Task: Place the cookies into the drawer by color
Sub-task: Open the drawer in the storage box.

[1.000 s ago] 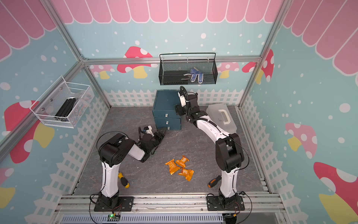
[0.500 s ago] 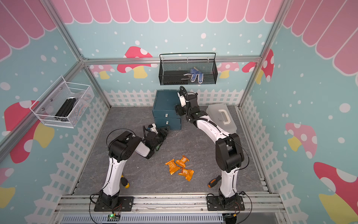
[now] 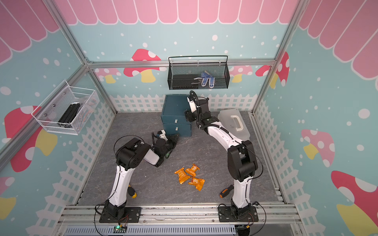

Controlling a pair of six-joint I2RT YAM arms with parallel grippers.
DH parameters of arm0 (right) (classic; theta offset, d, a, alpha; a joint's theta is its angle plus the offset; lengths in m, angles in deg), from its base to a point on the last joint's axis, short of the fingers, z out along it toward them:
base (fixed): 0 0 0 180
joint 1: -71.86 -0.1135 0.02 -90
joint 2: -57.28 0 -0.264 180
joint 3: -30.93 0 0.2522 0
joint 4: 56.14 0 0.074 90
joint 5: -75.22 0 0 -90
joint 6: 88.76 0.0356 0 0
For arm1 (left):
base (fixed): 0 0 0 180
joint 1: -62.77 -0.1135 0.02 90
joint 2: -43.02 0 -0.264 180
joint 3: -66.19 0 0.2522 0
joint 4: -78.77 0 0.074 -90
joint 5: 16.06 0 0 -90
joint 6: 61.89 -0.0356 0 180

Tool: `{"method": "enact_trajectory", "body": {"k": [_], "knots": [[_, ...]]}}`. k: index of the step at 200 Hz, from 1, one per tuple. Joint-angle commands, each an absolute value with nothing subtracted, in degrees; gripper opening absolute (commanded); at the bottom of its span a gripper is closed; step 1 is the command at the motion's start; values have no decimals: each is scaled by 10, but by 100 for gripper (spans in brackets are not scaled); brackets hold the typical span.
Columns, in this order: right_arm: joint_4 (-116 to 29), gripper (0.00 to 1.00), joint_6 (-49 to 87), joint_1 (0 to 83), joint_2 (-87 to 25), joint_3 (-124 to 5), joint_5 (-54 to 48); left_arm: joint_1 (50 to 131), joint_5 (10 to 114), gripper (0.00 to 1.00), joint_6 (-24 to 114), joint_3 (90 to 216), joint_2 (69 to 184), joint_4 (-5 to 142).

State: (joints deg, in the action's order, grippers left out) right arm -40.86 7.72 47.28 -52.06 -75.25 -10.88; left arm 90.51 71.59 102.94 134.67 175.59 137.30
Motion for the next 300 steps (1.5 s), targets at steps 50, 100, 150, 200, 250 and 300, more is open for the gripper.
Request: {"method": "enact_trajectory", "body": {"k": [50,100,150,200,250,300], "knots": [[-381,78,70,474,-538,-756,-104,916,729,0,1018,1250,1726,1435],[-375,77,73,475,-531,-753,-99,940,712,0,1022,1170,1668,1463],[-372,77,71,474,-521,-746,-100,984,731,0,1015,1100,1632,1464],[-372,77,69,474,-520,-740,-104,1001,734,0,1015,1061,1624,1464],[-372,77,69,474,-520,-739,-102,1021,751,0,1009,1026,1616,1464],[-372,77,71,474,-505,-735,-96,1015,770,0,990,1010,1613,1464]]}}
